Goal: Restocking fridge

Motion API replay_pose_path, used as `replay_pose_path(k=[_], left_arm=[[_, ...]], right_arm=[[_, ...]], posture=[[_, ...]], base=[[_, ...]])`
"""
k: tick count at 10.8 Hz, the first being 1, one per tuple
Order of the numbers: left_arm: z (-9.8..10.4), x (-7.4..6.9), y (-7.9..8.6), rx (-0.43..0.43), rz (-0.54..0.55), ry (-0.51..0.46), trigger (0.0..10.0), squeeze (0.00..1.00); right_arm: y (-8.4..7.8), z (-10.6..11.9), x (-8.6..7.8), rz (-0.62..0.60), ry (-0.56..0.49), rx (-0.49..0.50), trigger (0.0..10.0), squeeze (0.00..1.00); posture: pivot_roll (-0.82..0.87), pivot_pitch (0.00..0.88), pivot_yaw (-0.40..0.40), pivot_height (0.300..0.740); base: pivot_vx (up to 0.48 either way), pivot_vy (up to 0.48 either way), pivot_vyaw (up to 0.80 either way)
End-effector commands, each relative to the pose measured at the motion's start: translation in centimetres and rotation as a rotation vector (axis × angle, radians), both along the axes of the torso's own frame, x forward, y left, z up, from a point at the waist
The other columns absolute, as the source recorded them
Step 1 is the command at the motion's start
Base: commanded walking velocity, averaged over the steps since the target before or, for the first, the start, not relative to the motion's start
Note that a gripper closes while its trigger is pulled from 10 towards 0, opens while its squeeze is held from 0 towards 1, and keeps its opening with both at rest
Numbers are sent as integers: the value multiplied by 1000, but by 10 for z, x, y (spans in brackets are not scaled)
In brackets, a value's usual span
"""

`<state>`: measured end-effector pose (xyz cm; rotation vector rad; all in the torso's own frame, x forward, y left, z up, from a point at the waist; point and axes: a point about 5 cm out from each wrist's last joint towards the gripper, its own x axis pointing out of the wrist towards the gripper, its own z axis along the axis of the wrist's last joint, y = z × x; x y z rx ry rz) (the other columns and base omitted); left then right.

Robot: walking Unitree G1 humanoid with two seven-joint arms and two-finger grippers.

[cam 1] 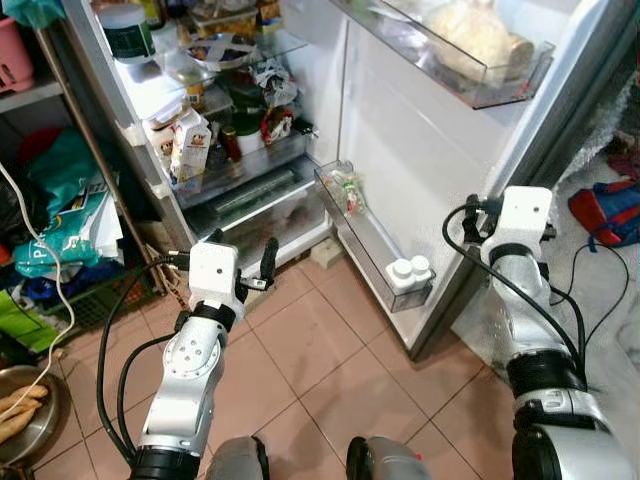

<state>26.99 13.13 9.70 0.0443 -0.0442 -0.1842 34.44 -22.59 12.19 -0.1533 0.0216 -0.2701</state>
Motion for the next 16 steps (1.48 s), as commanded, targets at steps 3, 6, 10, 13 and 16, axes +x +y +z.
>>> replay_pose_path(k=[3,6,10,13,16], left_arm=[[1,-1,2,11,8,-5,10000,0],[2,-1,3,16,8,-4,10000,0],[1,-2,3,19,3,-2,10000,0],[1,-1,3,21,-2,-2,10000,0],[2,-1,3,22,-5,-5,10000,0]], right_arm=[[18,12,16,76,-38,50,10000,0],[48,4,23,254,19,208,10000,0],[77,1,20,476,29,324,10000,0],[94,7,11,689,5,432,10000,0],[109,20,-4,927,-10,617,10000,0]], posture=[[85,83,-11,740],[87,85,-8,740],[85,87,-4,740],[81,87,-1,740],[81,86,1,740]], base=[[0,0,0],[0,0,0],[0,0,0],[0,0,0],[0,0,0]])
